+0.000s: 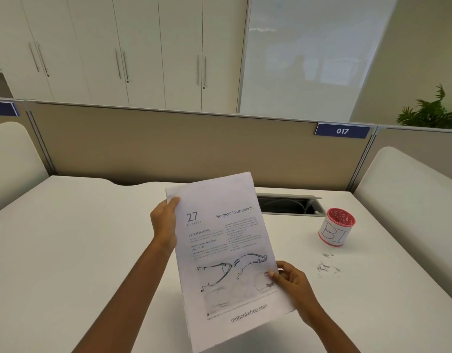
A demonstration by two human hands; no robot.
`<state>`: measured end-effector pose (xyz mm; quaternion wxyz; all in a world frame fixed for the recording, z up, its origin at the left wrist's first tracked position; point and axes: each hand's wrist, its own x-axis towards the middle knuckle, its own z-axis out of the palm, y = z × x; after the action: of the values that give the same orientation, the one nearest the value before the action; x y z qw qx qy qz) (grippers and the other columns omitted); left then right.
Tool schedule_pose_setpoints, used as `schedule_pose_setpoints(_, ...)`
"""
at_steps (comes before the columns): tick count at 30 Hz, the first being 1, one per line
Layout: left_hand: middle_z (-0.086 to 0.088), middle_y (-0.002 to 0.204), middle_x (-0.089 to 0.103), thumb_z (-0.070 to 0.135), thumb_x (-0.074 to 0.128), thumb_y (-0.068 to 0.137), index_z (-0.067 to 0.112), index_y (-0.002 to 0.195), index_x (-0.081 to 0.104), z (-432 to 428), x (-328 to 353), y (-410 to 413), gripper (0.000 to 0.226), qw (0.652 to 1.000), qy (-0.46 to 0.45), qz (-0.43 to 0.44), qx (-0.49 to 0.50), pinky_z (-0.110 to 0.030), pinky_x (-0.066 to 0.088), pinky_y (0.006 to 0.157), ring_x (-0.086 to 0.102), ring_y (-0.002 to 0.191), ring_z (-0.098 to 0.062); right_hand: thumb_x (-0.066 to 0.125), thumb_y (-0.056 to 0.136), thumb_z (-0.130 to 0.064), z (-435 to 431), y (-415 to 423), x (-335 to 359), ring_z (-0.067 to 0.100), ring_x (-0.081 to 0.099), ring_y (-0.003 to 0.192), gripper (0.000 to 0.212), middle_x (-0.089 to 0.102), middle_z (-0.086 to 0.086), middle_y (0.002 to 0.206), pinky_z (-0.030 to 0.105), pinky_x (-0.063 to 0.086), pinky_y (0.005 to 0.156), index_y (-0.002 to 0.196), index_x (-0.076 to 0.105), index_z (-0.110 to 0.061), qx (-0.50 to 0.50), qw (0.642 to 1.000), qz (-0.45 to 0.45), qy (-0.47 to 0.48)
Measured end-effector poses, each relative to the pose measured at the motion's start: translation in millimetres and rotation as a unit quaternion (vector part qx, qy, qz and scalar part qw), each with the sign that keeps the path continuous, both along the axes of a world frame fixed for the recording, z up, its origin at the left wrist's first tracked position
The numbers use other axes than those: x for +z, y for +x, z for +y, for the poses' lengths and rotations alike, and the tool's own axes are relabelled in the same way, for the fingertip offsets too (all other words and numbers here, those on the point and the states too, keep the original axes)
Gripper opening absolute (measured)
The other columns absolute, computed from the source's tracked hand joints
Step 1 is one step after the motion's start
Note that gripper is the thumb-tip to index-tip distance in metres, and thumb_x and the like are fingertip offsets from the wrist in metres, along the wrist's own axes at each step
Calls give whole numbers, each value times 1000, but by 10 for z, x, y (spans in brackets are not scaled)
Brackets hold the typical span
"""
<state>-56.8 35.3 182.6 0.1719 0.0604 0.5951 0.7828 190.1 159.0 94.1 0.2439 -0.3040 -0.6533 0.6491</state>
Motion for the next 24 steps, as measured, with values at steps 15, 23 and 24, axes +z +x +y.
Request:
schedule_pose_setpoints(15, -12, 99, 62, 7, 41, 95, 6, 91, 59, -170, -834, 22, 18, 950, -240, -10, -201, -26, 47, 60, 57, 83, -25, 57, 87, -11, 157, -823, -183, 17, 62, 66, 20, 68, 7, 80, 18, 49, 53, 103, 62, -2, -166, 984, -53, 28)
schedule_pose_setpoints(23, -11, 95, 56, 2, 37, 95, 10, 101, 50, -91, -915, -546, 16, 962, -235, -18, -136, -12, 42, 33, 48, 63, -16, 48, 92, -18, 327, -1663, -117, 28, 63, 89, 27, 66, 17, 111, 26, 50, 65, 112, 58, -3, -122, 987, -96, 45)
schedule_pose_setpoints(24, -12, 95, 55, 2, 36, 95, 10, 101, 50, -70, -961, -643, 17, 962, -242, -13, -124, -12, 41, 32, 47, 63, -17, 48, 93, -17, 329, -1761, -138, 28, 63, 92, 28, 64, 17, 114, 29, 51, 69, 115, 56, -3, -107, 988, -108, 40)
